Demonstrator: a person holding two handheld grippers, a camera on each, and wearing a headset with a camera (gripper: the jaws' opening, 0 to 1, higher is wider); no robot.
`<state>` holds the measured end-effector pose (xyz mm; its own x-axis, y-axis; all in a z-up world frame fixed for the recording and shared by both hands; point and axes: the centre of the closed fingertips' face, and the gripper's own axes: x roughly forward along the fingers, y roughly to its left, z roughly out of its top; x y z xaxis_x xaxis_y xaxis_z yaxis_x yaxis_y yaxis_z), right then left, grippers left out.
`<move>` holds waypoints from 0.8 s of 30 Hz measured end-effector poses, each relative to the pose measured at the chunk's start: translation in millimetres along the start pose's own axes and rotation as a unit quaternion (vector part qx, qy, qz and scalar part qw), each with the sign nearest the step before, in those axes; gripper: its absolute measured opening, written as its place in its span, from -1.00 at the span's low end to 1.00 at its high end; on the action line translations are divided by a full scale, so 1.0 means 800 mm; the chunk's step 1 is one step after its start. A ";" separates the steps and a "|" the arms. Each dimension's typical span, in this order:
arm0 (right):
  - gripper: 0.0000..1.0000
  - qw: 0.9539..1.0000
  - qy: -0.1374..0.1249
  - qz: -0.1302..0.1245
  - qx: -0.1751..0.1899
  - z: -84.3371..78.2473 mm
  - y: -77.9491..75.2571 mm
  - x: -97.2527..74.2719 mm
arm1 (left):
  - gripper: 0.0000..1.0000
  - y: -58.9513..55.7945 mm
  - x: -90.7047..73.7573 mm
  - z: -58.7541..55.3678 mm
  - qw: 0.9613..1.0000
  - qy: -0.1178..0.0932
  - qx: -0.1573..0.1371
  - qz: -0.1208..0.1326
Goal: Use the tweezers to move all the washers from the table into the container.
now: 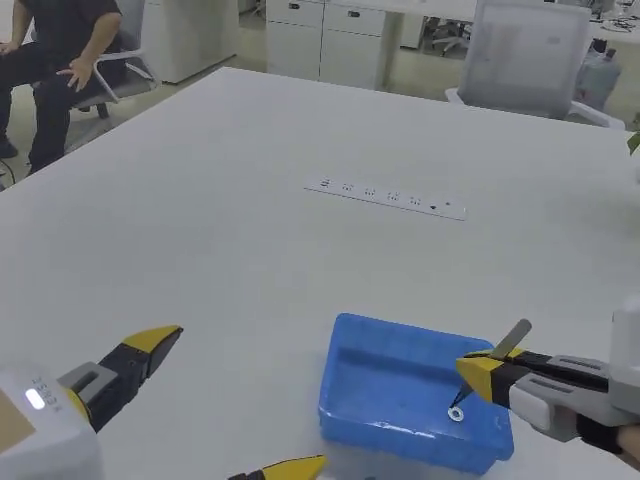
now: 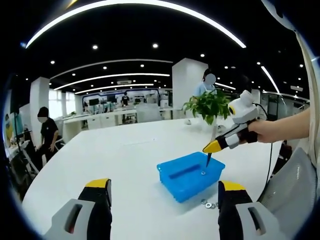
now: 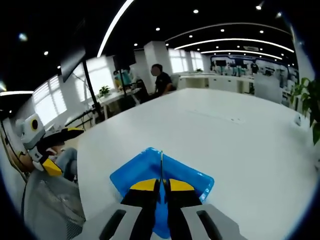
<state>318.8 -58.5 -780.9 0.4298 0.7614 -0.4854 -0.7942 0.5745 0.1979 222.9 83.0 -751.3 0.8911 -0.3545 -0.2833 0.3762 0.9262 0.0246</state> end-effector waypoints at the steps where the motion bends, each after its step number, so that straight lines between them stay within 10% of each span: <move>1: -0.93 1.000 -0.003 0.003 0.000 0.002 0.004 -0.002 | 0.78 0.000 0.000 0.000 1.000 0.000 0.000 0.000; 12: -0.93 0.998 -0.014 0.054 0.012 -0.003 0.062 -0.020 | 0.75 -0.001 0.001 -0.002 1.000 0.001 0.001 -0.005; 24: -0.93 0.994 0.025 0.093 0.058 -0.069 0.091 0.002 | 0.72 -0.002 0.002 -0.004 1.000 0.004 0.001 -0.009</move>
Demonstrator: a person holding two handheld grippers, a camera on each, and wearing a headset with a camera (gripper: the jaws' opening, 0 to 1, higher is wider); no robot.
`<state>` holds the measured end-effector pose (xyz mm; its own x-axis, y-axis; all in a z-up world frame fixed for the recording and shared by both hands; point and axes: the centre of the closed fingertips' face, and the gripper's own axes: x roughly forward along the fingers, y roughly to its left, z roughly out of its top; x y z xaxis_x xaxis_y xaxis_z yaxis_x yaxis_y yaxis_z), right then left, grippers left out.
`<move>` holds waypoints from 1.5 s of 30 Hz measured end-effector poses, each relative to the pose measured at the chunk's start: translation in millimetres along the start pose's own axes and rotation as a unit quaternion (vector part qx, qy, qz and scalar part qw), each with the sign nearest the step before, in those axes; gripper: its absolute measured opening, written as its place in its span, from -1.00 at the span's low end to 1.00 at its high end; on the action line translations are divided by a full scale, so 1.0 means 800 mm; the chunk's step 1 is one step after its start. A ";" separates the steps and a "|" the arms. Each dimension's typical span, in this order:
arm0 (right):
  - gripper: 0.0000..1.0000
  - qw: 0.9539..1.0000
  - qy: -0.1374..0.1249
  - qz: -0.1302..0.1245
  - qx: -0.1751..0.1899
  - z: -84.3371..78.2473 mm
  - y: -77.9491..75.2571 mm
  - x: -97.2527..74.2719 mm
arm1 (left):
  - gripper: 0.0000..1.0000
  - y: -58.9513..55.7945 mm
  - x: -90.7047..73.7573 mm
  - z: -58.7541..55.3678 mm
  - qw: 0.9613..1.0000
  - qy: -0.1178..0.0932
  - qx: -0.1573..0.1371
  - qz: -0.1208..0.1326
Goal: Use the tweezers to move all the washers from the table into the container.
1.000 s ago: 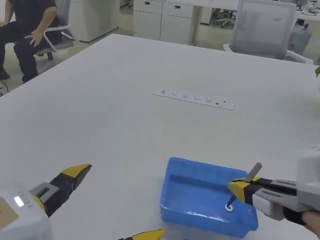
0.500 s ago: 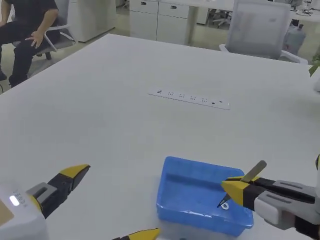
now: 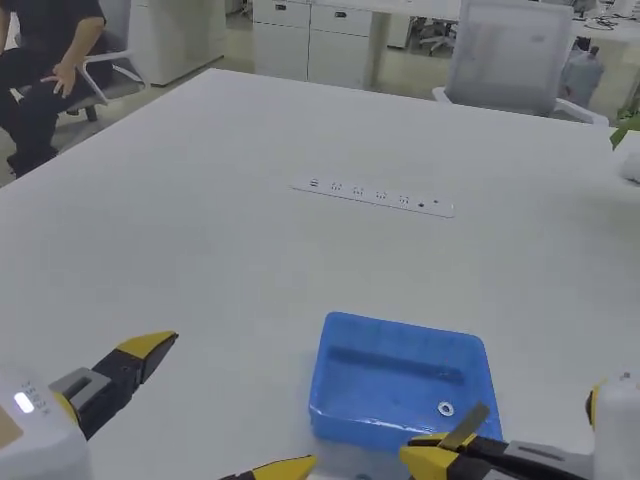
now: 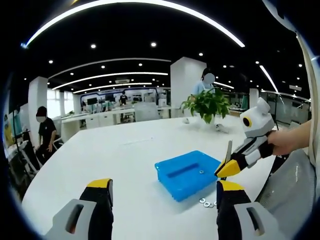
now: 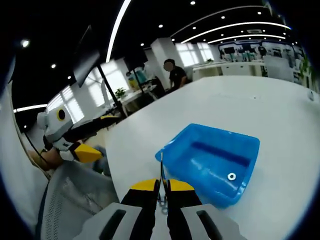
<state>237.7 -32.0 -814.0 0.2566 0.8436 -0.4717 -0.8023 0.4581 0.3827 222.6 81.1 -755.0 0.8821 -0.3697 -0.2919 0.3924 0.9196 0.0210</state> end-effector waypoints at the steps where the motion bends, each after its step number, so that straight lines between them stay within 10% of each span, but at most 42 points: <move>1: -0.93 1.000 0.003 0.001 0.001 -0.003 0.000 0.002 | 0.72 0.000 0.000 0.000 1.000 0.001 0.000 0.000; 23: -0.93 0.998 0.040 0.002 -0.047 -0.029 0.011 0.019 | 0.72 -0.003 0.000 0.002 1.000 -0.001 0.002 -0.002; 38: -0.95 0.978 0.062 0.002 -0.197 -0.037 0.030 0.021 | 0.71 -0.003 -0.001 0.002 1.000 0.000 0.005 -0.002; 45: -0.95 0.990 0.034 -0.010 -0.138 -0.026 0.023 0.016 | 0.71 -0.003 -0.001 0.002 1.000 0.000 0.004 -0.002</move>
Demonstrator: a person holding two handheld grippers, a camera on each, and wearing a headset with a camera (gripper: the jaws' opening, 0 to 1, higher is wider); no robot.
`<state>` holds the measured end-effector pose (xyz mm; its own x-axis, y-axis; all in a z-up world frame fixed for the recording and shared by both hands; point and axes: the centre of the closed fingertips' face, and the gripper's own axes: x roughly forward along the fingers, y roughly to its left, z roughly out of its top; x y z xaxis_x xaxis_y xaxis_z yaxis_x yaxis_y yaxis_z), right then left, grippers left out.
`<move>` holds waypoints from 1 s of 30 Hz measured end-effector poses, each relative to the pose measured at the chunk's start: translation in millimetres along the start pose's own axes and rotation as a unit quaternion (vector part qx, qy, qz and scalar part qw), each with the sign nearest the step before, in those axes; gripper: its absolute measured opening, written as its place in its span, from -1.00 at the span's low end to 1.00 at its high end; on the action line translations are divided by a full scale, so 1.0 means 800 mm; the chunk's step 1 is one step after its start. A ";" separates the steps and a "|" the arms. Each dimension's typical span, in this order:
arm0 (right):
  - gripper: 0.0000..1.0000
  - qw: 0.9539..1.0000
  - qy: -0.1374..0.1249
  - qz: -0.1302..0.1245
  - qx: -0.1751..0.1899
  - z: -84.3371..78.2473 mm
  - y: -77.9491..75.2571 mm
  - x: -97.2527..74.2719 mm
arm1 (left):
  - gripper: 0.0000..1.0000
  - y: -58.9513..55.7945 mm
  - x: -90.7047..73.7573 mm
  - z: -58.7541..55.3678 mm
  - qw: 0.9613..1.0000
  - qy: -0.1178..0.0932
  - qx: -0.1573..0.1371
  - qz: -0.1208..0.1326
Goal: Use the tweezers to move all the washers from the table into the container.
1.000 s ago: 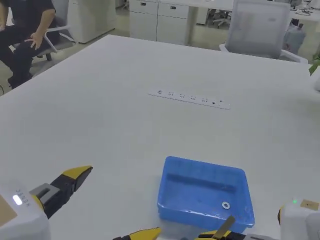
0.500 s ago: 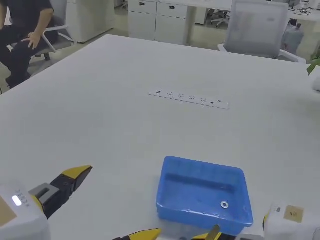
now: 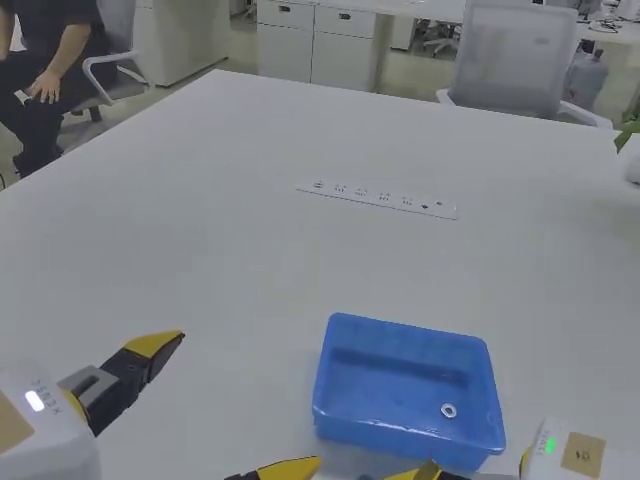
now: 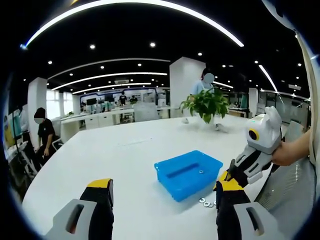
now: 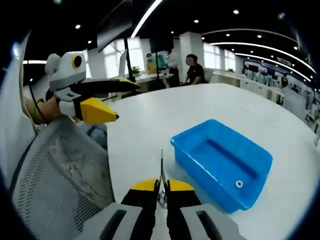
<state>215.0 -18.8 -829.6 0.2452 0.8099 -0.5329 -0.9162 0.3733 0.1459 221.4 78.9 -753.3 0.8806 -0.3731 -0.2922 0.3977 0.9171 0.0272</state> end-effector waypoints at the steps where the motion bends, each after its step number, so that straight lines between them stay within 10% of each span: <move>1: -0.95 1.000 -0.014 0.000 0.014 0.007 -0.002 -0.003 | 0.71 0.000 0.000 0.000 1.000 -0.001 0.002 0.001; 30: -0.95 0.995 -0.085 -0.049 0.036 0.096 -0.067 -0.053 | 0.70 0.001 -0.001 0.004 1.000 -0.008 -0.003 0.001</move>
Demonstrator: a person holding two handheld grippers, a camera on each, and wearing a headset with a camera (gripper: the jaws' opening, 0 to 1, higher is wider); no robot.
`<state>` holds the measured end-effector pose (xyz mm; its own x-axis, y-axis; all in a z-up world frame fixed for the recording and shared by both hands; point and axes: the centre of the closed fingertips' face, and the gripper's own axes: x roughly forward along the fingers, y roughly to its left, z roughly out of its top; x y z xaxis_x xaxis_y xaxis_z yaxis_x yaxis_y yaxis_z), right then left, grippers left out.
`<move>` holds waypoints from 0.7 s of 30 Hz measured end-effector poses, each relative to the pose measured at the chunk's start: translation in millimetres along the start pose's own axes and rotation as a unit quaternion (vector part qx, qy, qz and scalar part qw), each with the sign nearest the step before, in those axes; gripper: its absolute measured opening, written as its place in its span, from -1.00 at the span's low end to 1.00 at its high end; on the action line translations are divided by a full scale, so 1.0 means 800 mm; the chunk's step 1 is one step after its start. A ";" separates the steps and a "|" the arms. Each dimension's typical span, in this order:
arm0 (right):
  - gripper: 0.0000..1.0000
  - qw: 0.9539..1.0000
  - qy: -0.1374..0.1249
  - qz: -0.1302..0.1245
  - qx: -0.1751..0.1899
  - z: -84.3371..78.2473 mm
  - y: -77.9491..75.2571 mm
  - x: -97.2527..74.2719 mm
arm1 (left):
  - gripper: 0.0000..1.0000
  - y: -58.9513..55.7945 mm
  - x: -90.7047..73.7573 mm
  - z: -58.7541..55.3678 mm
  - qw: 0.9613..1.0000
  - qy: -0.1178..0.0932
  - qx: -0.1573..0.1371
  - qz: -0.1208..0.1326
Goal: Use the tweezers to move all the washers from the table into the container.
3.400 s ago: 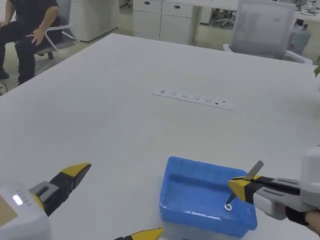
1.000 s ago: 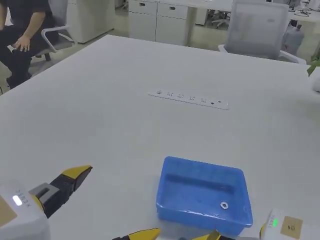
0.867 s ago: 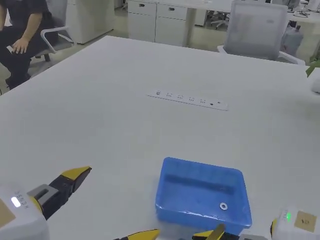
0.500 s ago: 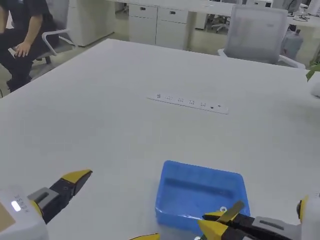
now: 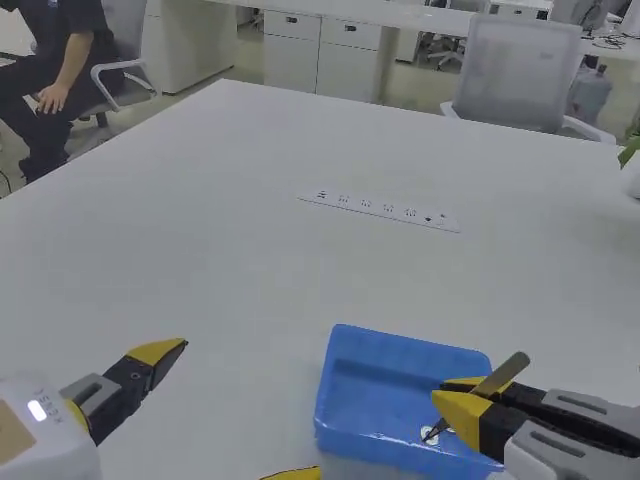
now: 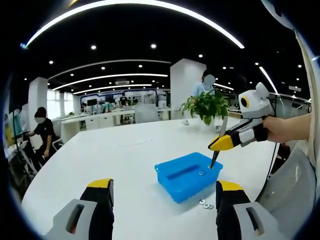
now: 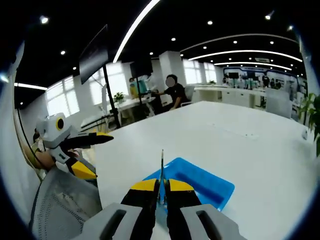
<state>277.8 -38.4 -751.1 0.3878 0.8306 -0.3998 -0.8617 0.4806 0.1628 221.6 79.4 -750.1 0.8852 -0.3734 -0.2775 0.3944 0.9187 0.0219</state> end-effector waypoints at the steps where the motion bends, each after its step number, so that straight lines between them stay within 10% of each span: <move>1: -0.95 1.000 -0.001 -0.002 -0.001 0.002 -0.002 0.000 | 0.70 0.000 0.000 0.000 1.000 0.000 0.001 0.001; 21: -0.94 1.000 0.005 -0.011 0.000 0.008 -0.041 0.024 | 0.67 0.002 -0.002 0.002 1.000 -0.003 -0.003 0.003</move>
<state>315.5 -36.1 -758.4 0.4025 0.8171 -0.4127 -0.8534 0.4980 0.1538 221.2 81.5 -748.1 0.8890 -0.3682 -0.2723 0.3872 0.9218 0.0177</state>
